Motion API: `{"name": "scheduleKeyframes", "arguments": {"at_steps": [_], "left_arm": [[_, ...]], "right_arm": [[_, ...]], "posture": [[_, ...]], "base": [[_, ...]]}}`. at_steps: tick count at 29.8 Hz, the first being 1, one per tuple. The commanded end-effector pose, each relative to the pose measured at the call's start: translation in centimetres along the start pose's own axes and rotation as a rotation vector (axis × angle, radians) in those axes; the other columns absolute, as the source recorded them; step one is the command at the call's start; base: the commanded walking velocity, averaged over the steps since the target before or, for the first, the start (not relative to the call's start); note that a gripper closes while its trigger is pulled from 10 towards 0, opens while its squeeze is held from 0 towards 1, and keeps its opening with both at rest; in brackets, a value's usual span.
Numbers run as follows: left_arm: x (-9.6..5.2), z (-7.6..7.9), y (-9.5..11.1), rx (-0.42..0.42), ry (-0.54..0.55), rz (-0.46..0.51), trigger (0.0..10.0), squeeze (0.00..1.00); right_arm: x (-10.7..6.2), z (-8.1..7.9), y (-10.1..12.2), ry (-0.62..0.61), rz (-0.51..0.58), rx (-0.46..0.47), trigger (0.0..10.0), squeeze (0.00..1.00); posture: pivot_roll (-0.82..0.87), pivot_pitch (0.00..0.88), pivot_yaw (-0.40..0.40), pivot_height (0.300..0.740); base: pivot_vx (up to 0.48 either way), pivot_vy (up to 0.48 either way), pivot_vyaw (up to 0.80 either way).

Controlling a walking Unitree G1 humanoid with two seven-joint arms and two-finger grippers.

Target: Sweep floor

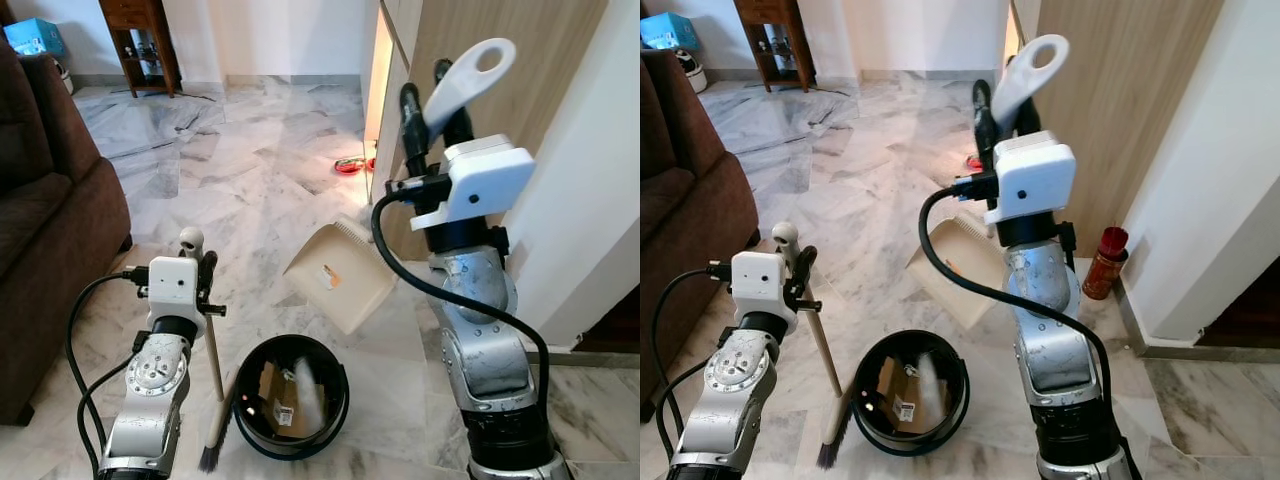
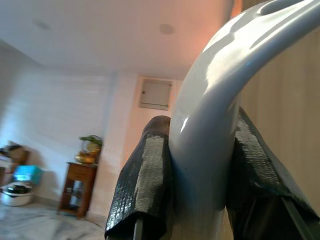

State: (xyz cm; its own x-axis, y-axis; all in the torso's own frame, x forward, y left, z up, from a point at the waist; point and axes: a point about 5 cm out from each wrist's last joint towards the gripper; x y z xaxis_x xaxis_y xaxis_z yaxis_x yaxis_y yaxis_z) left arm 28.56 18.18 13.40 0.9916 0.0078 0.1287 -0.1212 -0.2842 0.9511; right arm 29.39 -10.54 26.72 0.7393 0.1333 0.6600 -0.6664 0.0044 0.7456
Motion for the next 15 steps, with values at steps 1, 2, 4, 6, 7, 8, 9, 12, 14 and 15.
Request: {"name": "scheduleKeyframes", "arguments": {"at_steps": [1, 2, 4, 6, 7, 8, 9, 12, 14, 15], "left_arm": [[0.4, -0.3, 1.4, 0.021, 0.008, 0.069, 10.0, 0.0], [0.4, -0.3, 1.3, 0.02, 0.007, 0.068, 10.0, 0.0], [0.4, -0.2, 1.3, 0.018, 0.003, 0.067, 10.0, 0.0], [0.4, -0.2, 1.3, 0.017, 0.003, 0.067, 10.0, 0.0], [0.4, -0.3, 1.3, 0.016, 0.006, 0.065, 10.0, 0.0], [0.4, -0.3, 1.3, 0.016, 0.006, 0.065, 10.0, 0.0], [0.4, -0.4, 1.3, 0.016, 0.007, 0.065, 10.0, 0.0], [0.4, -0.4, 1.2, 0.015, 0.009, 0.063, 10.0, 0.0], [0.3, -0.6, 1.1, 0.011, 0.012, 0.059, 10.0, 0.0], [0.2, -0.6, 1.1, 0.01, 0.013, 0.057, 10.0, 0.0]], "right_arm": [[0.4, 1.1, 0.9, -0.059, 0.064, -0.048, 10.0, 0.0], [0.2, 1.8, 0.5, -0.104, 0.044, -0.074, 10.0, 0.0], [-0.3, 3.3, -0.2, -0.185, 0.011, -0.121, 10.0, 0.0], [-0.6, 3.8, -0.6, -0.205, -0.002, -0.138, 10.0, 0.0], [-1.3, 4.6, -1.2, -0.224, -0.027, -0.17, 10.0, 0.0], [-1.3, 4.6, -1.2, -0.224, -0.027, -0.17, 10.0, 0.0], [-1.5, 4.7, -1.4, -0.227, -0.033, -0.178, 10.0, 0.0], [-2.1, 5.1, -1.9, -0.228, -0.053, -0.202, 10.0, 0.0], [-3.3, 5.9, -2.8, -0.24, -0.091, -0.24, 10.0, 0.0], [-3.8, 6.2, -3.1, -0.244, -0.104, -0.253, 10.0, 0.0]], "posture": [[0.06, 0.0, 0.016, 0.74], [0.06, 0.0, 0.016, 0.74], [0.06, 0.0, 0.016, 0.74], [0.06, 0.0, 0.016, 0.74], [0.06, 0.0, 0.016, 0.74], [0.06, 0.0, 0.016, 0.74], [0.06, 0.0, 0.016, 0.74], [0.06, 0.0, 0.015, 0.74], [0.05, 0.0, 0.016, 0.74], [0.05, 0.0, 0.016, 0.74]], "base": [[0.0, 0.0, 0.0], [0.0, 0.0, 0.0], [0.0, 0.0, 0.0], [0.0, 0.0, 0.0], [0.0, 0.0, 0.0], [0.0, 0.0, 0.0], [0.0, 0.0, 0.0], [0.0, 0.0, 0.0], [0.0, 0.0, 0.0], [0.0, 0.0, 0.0]]}}
Point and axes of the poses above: a point about 5 cm out from each wrist's last joint towards the gripper, its own x axis pointing out of the wrist towards the gripper, its own y axis along the axis of the wrist's last joint, z = x × y, and after that the axes turned 8 degrees about x, right-handed
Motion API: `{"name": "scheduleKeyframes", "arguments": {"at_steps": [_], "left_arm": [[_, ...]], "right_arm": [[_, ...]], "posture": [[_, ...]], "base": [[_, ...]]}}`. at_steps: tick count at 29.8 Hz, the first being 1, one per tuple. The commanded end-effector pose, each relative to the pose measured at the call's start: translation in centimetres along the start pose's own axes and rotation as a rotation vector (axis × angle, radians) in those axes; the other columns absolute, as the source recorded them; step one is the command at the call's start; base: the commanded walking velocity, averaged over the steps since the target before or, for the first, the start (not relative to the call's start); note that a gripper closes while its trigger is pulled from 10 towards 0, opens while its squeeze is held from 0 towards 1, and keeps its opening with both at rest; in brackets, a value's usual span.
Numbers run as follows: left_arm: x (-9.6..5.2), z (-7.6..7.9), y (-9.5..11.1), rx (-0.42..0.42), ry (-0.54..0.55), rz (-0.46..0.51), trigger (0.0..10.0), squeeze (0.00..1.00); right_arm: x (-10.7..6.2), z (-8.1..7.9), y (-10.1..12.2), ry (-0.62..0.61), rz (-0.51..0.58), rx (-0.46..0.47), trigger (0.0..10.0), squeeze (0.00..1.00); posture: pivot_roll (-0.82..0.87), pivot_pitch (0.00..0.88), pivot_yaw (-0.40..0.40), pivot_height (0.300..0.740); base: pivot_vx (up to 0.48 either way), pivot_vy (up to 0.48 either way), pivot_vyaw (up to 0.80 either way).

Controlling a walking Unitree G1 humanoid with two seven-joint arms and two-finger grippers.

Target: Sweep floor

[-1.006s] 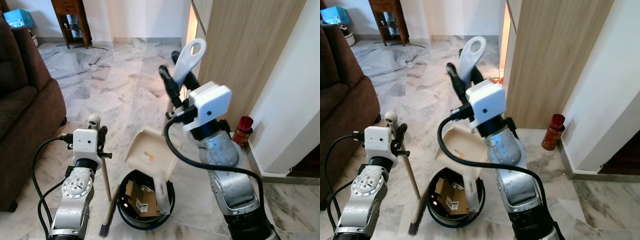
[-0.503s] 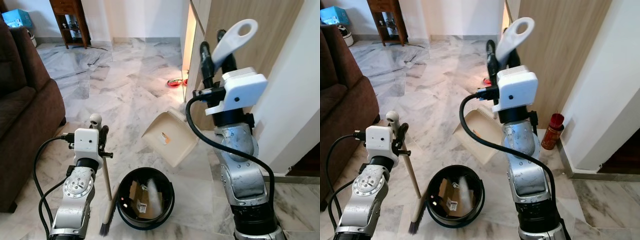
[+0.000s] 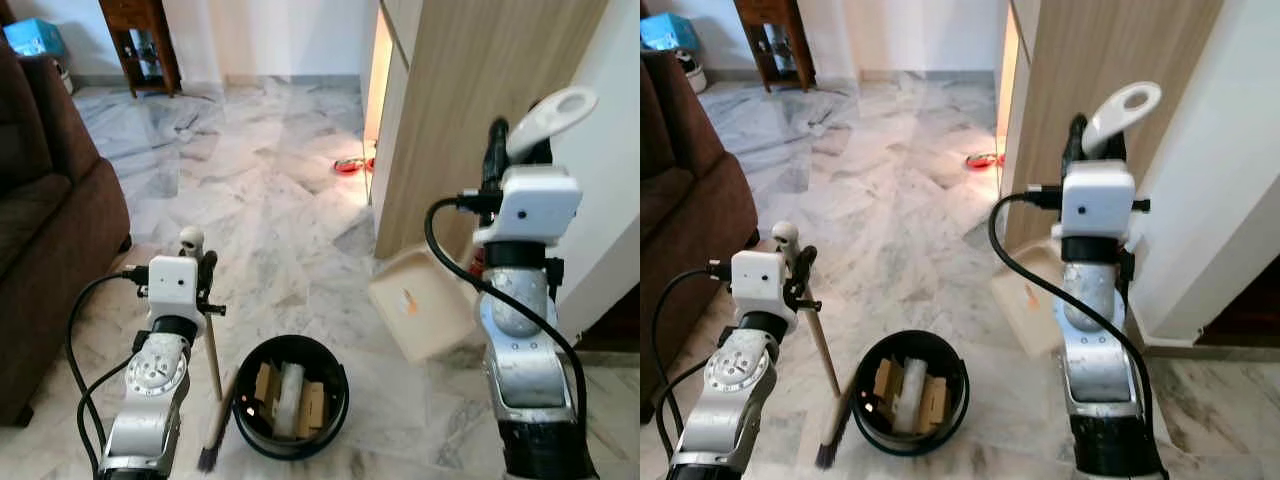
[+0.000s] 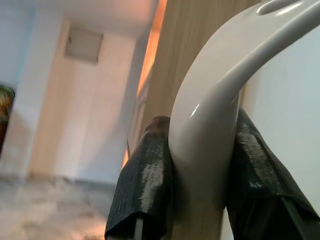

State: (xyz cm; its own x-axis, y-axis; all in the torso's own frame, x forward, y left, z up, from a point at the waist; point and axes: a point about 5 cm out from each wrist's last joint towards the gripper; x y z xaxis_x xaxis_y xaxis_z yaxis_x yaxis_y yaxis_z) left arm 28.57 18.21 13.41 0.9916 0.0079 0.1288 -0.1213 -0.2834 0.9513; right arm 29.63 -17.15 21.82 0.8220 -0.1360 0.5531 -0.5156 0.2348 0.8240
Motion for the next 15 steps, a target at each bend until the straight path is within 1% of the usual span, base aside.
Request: {"name": "scheduleKeyframes", "arguments": {"at_steps": [1, 3, 4, 5, 7, 9, 10, 11, 14, 15], "left_arm": [[0.2, -0.6, 1.1, 0.011, 0.013, 0.057, 10.0, 0.0], [0.2, -0.6, 1.1, 0.011, 0.013, 0.057, 10.0, 0.0], [0.2, -0.6, 1.1, 0.01, 0.013, 0.055, 10.0, 0.0], [0.1, -0.8, 1.0, 0.009, 0.017, 0.051, 10.0, 0.0], [0.1, -0.8, 1.0, 0.009, 0.017, 0.051, 10.0, 0.0], [0.0, -1.2, 0.7, 0.006, 0.03, 0.041, 10.0, 0.0], [-0.1, -1.4, 0.6, 0.003, 0.034, 0.037, 10.0, 0.0], [-0.2, -1.5, 0.4, -0.002, 0.037, 0.031, 10.0, 0.0], [-0.4, -1.6, 0.2, -0.01, 0.043, 0.021, 10.0, 0.0], [-0.4, -1.6, 0.2, -0.01, 0.043, 0.021, 10.0, 0.0]], "right_arm": [[0.1, 0.2, 0.8, -0.002, 0.067, -0.011, 10.0, 0.0], [0.1, 0.2, 0.8, -0.002, 0.067, -0.011, 10.0, 0.0], [-0.3, 0.5, 0.2, -0.007, 0.046, -0.022, 10.0, 0.0], [-1.1, 1.1, -1.1, -0.018, 0.002, -0.041, 10.0, 0.0], [-1.1, 1.1, -1.1, -0.018, 0.002, -0.041, 10.0, 0.0], [-2.5, 2.3, -3.5, -0.054, -0.094, -0.047, 10.0, 0.0], [-3.0, 2.7, -4.6, -0.076, -0.141, -0.035, 10.0, 0.0], [-3.5, 3.2, -5.7, -0.108, -0.194, -0.003, 10.0, 0.0], [-3.8, 3.5, -6.8, -0.124, -0.246, 0.021, 10.0, 0.0], [-3.8, 3.5, -6.8, -0.124, -0.246, 0.021, 10.0, 0.0]], "posture": [[0.05, 0.0, 0.016, 0.74], [0.05, 0.0, 0.016, 0.74], [0.05, 0.0, 0.015, 0.74], [0.06, 0.0, 0.014, 0.74], [0.06, 0.0, 0.014, 0.74], [0.05, 0.0, 0.016, 0.74], [0.05, 0.0, 0.016, 0.74], [0.05, 0.0, 0.016, 0.74], [0.05, 0.0, 0.013, 0.74], [0.05, 0.0, 0.013, 0.74]], "base": [[0.0, 0.0, 0.0], [0.0, 0.0, 0.0], [0.0, 0.0, 0.0], [0.0, 0.0, 0.0], [0.0, 0.0, 0.0], [0.0, 0.0, 0.0], [0.0, 0.0, 0.0], [0.0, 0.0, 0.0], [0.0, 0.0, 0.0], [0.0, 0.0, 0.0]]}}
Point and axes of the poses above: a point about 5 cm out from each wrist's last joint towards the gripper, its own x axis pointing out of the wrist towards the gripper, its own y axis along the axis of the wrist's last joint, z = x × y, and after that the axes turned 8 degrees about x, right-handed
